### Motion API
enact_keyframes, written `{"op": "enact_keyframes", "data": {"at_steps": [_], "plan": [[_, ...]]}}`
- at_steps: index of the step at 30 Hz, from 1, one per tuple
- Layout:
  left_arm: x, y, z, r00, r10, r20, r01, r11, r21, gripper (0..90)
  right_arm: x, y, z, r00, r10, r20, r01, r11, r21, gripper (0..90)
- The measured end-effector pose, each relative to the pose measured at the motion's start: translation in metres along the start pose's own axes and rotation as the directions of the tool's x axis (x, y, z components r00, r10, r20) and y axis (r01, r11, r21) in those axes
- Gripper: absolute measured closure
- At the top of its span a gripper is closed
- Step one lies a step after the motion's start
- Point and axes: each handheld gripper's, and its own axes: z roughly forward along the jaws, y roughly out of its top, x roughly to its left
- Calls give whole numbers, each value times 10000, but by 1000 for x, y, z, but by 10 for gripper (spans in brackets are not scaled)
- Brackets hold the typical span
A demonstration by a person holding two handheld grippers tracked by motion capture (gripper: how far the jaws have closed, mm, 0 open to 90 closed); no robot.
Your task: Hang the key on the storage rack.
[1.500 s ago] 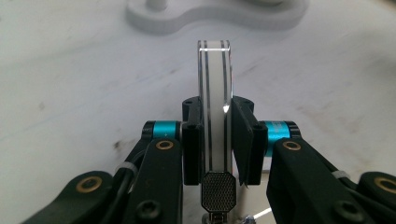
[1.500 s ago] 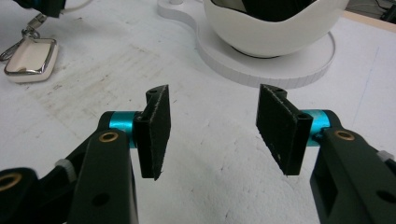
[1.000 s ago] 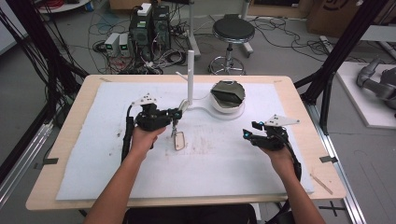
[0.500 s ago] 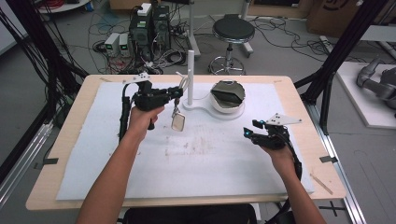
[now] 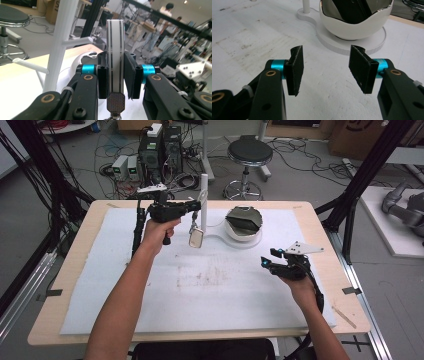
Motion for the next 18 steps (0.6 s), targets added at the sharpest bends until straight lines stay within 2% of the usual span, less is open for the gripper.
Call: {"op": "enact_keyframes", "data": {"at_steps": [2, 5, 10, 14, 18], "plan": [[6, -2, 1, 9996, -272, -19, 272, 9996, 59, 748, 0, -1, 0, 10000, -32, -11, 32, 10000, 15, 467], [10, -4, 3, 9992, -385, -79, 386, 9992, 66, 748, 0, -1, -1, 10000, -16, 0, 16, 10000, 29, 469], [15, -5, 5, 9981, -615, 103, 616, 9981, -86, 748, -1, -2, -2, 10000, -7, 9, 7, 10000, 32, 470], [16, -6, 7, 9974, -702, 163, 705, 9974, -166, 747, -1, -1, -2, 10000, -28, 19, 28, 10000, 3, 471], [16, -7, 7, 9974, -704, 158, 704, 9975, -27, 748, 0, -1, -2, 10000, -34, 17, 34, 10000, 28, 471]]}}
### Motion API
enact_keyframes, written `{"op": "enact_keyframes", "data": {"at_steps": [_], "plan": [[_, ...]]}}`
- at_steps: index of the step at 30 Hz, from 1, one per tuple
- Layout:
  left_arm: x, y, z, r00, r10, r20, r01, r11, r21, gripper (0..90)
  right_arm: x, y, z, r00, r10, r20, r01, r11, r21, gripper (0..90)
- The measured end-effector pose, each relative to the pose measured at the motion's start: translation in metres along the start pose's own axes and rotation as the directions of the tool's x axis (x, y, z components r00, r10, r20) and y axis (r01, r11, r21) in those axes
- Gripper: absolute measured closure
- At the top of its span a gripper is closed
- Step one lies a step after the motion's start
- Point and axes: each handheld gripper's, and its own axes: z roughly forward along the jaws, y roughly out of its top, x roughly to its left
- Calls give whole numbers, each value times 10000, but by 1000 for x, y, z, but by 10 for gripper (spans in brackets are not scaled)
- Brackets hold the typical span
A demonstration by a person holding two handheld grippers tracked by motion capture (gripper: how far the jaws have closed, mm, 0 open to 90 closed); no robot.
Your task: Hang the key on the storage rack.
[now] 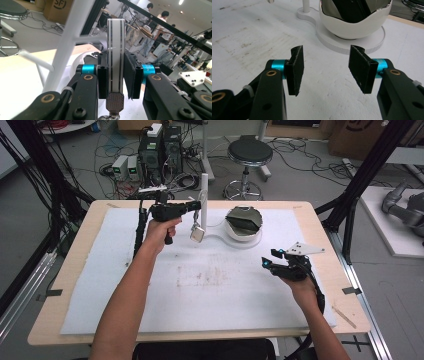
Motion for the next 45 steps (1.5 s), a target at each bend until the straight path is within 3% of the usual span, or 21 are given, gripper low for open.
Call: {"op": "enact_keyframes", "data": {"at_steps": [8, 19, 22, 26, 29, 31, 34, 39, 43, 45], "plan": [[7, -3, 4, 9995, -309, -93, 309, 9995, 16, 748, -1, -1, -1, 10000, -57, 20, 57, 10000, 7, 472], [14, -6, 9, 9962, -646, -578, 639, 9979, -141, 745, -1, -1, -1, 10000, -67, 3, 67, 10000, 1, 474], [14, -7, 10, 9950, -620, -782, 613, 9980, -119, 741, -1, -1, -1, 10000, -26, -10, 26, 10000, 11, 474], [13, -7, 8, 9920, -291, -1227, 311, 9994, 147, 713, -1, -1, -1, 10000, -64, 19, 64, 10000, -2, 474], [12, -9, 3, 9870, -70, -1606, 76, 10000, 33, 652, -1, -1, -1, 10000, -65, 19, 65, 10000, -4, 474], [12, -10, -3, 9835, -7, -1806, -13, 9999, -112, 559, -1, -1, -2, 10000, -63, 36, 63, 10000, -9, 474], [12, -11, -13, 9765, 285, -2138, -326, 9993, -158, 510, -1, -1, -2, 9999, -88, 88, 88, 10000, -19, 473], [6, -14, -31, 9591, 1139, -2589, -1252, 9918, -273, 431, -1, -1, -2, 9999, -57, 150, 58, 10000, -35, 465], [1, -18, -45, 9456, 1460, -2908, -1593, 9870, -224, 349, -1, -1, -2, 9997, -111, 198, 111, 9999, -32, 461], [-2, -21, -52, 9388, 1373, -3159, -1532, 9878, -262, 276, -1, -1, -2, 9996, -148, 222, 148, 9999, -26, 452]]}}
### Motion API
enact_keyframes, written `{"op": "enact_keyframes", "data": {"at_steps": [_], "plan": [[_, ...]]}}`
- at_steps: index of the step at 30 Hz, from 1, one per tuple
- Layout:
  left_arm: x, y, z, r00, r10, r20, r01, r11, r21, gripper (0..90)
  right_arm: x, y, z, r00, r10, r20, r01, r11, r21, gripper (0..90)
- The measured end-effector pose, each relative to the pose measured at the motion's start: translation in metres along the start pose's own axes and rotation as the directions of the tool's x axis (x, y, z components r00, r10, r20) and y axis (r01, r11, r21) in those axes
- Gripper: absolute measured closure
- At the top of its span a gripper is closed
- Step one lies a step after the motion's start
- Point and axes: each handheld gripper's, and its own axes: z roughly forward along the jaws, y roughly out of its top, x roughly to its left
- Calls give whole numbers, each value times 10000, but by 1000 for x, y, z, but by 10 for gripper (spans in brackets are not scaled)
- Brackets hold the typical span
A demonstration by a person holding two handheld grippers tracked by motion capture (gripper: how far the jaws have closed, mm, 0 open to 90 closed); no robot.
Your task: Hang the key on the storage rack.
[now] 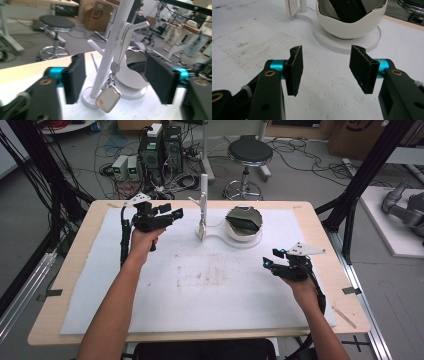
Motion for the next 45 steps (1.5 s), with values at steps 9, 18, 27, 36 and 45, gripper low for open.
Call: {"op": "enact_keyframes", "data": {"at_steps": [9, 18, 27, 36, 45], "plan": [[-5, -20, -35, 9883, 1525, -32, -1525, 9880, -232, 164, 1, 0, 2, 9972, -215, 722, 219, 9997, -49, 292], [-10, -55, -62, 9809, 1939, -188, -1930, 9804, 381, 163, -2, -5, 4, 9930, -235, 1153, 221, 9997, 138, 218], [-8, -81, -72, 9815, 1704, -870, -1668, 9848, 478, 162, -4, -8, 4, 9931, -279, 1137, 245, 9992, 316, 218], [-9, -89, -79, 9823, 1617, -945, -1583, 9865, 421, 162, -3, -11, 2, 9924, -130, 1221, 94, 9995, 301, 218], [-7, -90, -81, 9823, 1541, -1061, -1507, 9878, 393, 162, -3, -12, 1, 9922, -119, 1239, 82, 9995, 302, 219]]}}
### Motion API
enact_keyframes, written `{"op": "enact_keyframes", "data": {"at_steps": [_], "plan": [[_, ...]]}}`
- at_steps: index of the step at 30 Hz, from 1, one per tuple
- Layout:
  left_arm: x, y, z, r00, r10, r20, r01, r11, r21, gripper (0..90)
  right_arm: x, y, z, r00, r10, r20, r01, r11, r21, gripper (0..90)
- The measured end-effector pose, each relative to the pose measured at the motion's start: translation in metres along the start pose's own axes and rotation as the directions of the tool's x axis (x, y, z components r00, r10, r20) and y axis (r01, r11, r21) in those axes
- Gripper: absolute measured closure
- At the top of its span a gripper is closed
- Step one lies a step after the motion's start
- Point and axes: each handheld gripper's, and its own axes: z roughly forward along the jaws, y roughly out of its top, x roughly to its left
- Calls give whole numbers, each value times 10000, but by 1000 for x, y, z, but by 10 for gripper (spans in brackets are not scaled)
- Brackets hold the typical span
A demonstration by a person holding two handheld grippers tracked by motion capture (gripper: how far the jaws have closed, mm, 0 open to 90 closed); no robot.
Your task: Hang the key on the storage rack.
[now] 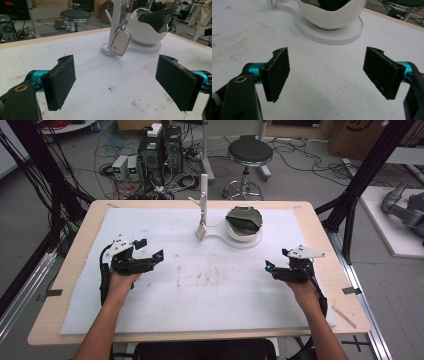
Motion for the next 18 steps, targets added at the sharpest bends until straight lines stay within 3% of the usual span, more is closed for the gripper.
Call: {"op": "enact_keyframes", "data": {"at_steps": [18], "plan": [[0, -2, 2, 10000, -73, 6, 73, 10000, 44, 163, 0, -1, -2, 10000, 38, 55, -38, 10000, -24, 218]]}}
